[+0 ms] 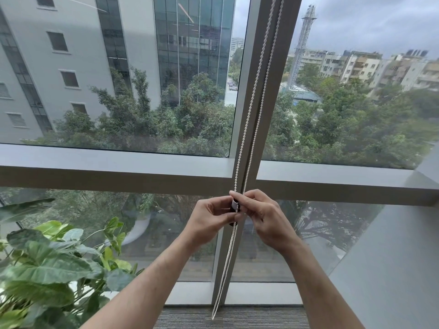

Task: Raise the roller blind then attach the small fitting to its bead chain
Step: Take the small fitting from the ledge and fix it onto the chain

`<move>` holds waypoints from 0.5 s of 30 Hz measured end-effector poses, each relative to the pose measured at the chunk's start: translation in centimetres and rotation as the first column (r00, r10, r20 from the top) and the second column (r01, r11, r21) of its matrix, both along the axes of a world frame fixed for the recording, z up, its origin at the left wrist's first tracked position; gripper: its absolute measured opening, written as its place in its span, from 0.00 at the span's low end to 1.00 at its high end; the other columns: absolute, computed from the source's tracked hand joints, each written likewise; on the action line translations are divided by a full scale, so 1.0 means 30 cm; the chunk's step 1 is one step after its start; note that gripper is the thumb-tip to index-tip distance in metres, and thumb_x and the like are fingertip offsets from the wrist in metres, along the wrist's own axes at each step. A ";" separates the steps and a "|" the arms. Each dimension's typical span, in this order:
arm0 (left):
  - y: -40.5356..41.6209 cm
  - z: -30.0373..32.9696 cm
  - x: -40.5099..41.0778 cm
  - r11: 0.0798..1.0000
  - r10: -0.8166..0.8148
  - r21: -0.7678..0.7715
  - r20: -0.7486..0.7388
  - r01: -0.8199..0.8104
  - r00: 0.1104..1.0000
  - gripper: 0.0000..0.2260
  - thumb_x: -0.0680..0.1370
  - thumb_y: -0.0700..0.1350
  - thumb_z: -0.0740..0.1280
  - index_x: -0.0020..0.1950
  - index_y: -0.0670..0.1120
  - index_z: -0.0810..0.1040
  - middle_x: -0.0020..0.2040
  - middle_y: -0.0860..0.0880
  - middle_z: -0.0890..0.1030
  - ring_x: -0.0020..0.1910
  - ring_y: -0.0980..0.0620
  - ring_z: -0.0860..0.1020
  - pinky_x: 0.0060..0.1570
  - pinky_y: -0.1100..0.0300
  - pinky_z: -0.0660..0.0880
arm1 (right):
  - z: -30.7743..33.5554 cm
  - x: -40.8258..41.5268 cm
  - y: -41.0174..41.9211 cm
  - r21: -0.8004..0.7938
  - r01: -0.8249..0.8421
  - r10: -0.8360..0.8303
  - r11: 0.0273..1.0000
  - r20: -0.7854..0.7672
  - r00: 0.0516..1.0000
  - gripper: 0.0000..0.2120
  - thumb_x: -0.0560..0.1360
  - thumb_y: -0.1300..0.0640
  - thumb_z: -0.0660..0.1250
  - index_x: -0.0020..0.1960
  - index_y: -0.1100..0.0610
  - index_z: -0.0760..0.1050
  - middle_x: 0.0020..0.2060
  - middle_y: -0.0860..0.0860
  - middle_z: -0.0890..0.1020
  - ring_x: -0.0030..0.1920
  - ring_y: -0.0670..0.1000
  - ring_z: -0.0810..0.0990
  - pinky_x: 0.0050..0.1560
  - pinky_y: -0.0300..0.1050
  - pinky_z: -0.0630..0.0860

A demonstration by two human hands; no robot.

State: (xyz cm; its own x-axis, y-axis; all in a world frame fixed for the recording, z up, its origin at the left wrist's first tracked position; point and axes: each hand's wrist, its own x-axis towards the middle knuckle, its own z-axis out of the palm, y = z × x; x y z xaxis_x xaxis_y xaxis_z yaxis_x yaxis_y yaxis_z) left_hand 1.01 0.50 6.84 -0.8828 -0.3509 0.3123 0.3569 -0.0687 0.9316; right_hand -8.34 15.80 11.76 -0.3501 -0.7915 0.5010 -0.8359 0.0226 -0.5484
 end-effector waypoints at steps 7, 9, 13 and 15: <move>0.005 0.016 0.004 1.000 -0.006 0.018 0.001 0.006 1.000 0.13 0.72 0.32 0.73 0.56 0.32 0.81 0.48 0.43 0.85 0.44 0.53 0.83 0.45 0.60 0.79 | -0.016 -0.009 -0.012 -0.060 0.006 -0.004 0.998 0.028 1.000 0.23 0.78 0.72 0.65 0.68 0.54 0.77 0.49 0.53 0.80 0.50 0.48 0.79 0.53 0.41 0.78; 0.008 0.024 0.008 0.999 -0.017 0.030 -0.005 0.017 1.000 0.14 0.71 0.34 0.74 0.56 0.34 0.82 0.47 0.46 0.86 0.43 0.54 0.83 0.45 0.61 0.79 | -0.018 -0.016 -0.011 -0.088 0.004 -0.001 0.996 0.034 0.999 0.22 0.77 0.72 0.66 0.67 0.54 0.78 0.49 0.53 0.81 0.50 0.46 0.80 0.53 0.39 0.78; 0.007 0.035 0.012 1.000 -0.012 0.020 -0.003 0.012 1.000 0.14 0.72 0.31 0.73 0.56 0.37 0.82 0.47 0.46 0.86 0.43 0.54 0.84 0.44 0.60 0.80 | -0.013 -0.030 -0.007 -0.039 -0.013 0.015 0.999 0.053 0.998 0.27 0.77 0.76 0.62 0.68 0.53 0.78 0.51 0.53 0.81 0.51 0.47 0.80 0.53 0.43 0.79; 0.005 0.036 0.011 1.000 -0.006 0.015 -0.005 0.006 1.000 0.14 0.72 0.29 0.72 0.57 0.38 0.82 0.47 0.47 0.87 0.43 0.54 0.84 0.44 0.60 0.80 | -0.013 -0.034 -0.007 -0.023 -0.024 0.025 0.999 0.042 0.999 0.28 0.76 0.77 0.61 0.69 0.52 0.77 0.52 0.52 0.81 0.52 0.46 0.79 0.54 0.42 0.78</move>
